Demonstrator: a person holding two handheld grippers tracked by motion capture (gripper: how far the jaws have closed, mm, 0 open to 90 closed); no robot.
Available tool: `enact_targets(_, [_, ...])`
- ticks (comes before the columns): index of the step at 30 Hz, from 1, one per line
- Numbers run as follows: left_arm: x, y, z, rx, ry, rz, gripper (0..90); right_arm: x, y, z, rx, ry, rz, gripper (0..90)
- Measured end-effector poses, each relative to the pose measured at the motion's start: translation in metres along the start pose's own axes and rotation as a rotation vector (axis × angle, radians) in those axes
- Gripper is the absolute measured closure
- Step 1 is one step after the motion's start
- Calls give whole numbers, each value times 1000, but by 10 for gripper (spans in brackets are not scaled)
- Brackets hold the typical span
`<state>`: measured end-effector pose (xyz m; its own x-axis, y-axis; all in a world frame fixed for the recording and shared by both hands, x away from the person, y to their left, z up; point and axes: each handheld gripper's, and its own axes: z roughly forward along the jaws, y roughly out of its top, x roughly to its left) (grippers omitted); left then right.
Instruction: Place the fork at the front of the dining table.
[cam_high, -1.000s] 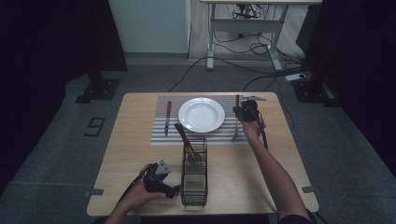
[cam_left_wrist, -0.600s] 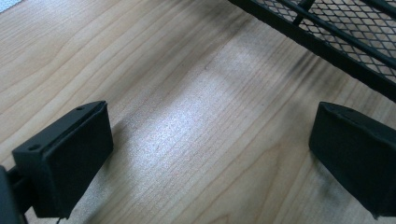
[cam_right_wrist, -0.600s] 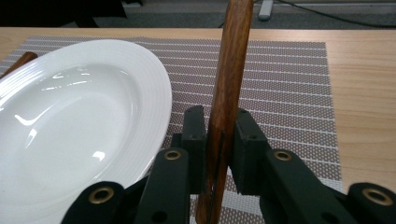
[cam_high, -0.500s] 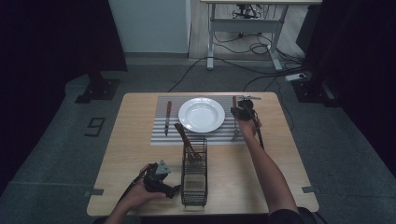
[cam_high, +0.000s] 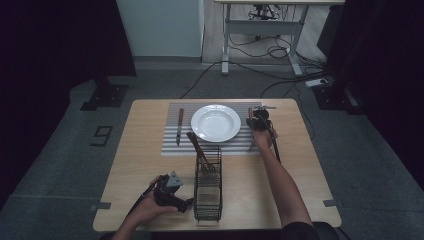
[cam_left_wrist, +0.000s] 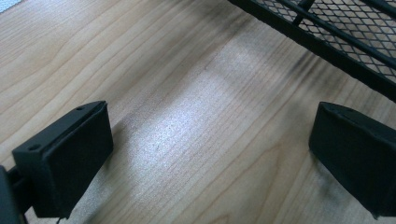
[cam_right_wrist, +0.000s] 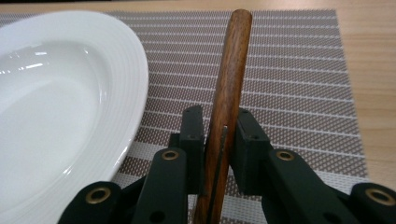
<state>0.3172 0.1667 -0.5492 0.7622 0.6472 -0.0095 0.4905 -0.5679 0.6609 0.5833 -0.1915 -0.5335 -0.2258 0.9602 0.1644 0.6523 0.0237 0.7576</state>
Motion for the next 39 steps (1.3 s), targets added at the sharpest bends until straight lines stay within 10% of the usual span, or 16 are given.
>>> enact_targets(22, [0, 0, 0, 2, 0, 2, 0, 15, -12, 14, 17, -47, -104, 732])
enact_targets(39, [0, 0, 0, 2, 1, 2, 0, -4, -9, -4, 17, -32, -57, 720])
